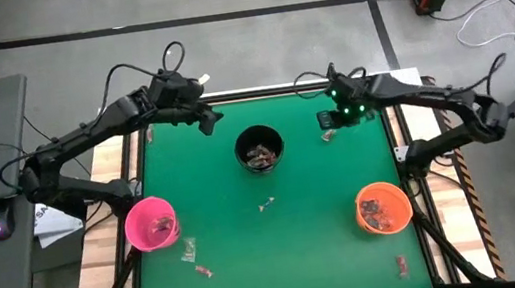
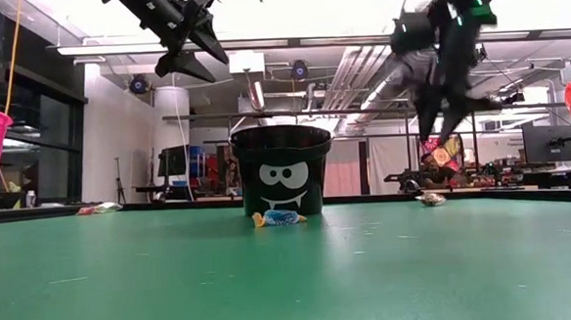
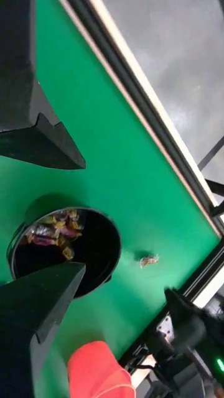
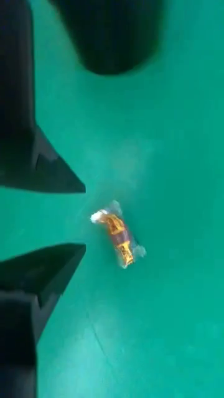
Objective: Sort candy by brand, put in halloween buckets
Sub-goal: Put the transparent candy into the black bucket
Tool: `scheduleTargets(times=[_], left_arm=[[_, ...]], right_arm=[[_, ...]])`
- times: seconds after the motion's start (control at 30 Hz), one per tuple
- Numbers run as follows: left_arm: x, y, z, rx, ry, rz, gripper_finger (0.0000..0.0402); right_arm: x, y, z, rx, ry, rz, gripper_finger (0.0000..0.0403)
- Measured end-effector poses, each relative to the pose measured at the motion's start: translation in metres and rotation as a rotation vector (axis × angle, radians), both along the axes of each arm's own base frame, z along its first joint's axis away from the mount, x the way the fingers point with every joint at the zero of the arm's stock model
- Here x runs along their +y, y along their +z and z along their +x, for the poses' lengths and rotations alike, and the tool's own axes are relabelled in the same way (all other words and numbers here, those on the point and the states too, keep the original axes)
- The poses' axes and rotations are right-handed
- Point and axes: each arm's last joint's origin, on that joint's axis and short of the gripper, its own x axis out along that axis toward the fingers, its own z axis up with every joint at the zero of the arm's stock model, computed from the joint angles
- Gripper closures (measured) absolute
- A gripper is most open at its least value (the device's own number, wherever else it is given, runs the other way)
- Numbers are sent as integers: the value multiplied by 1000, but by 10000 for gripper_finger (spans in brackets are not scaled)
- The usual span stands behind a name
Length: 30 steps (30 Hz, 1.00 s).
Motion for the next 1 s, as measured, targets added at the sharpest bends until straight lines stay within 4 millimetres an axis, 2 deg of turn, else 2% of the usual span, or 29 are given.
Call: scheduleTargets(times=[0.13, 0.27, 0.4, 0.77, 0.9, 1.0], left_arm=[[-4, 0, 2, -3, 26, -18, 155], [-6, 0, 3, -6, 66, -10, 155], [-4, 2, 4, -26, 100, -5, 155], [-2, 8, 8, -110, 124, 10, 155], [-2, 8, 8, -111, 125, 8, 155], [-2, 8, 8, -115, 130, -5, 155]], right_arm=[[1, -48, -10, -60, -279, 62, 218], [3, -76, -19, -115, -501, 33, 205], [3, -87, -23, -161, -630, 0, 208], [-3, -100, -14, -157, -643, 15, 213], [-3, -101, -14, -122, -619, -1, 253], [-2, -103, -16, -89, -604, -2, 328]])
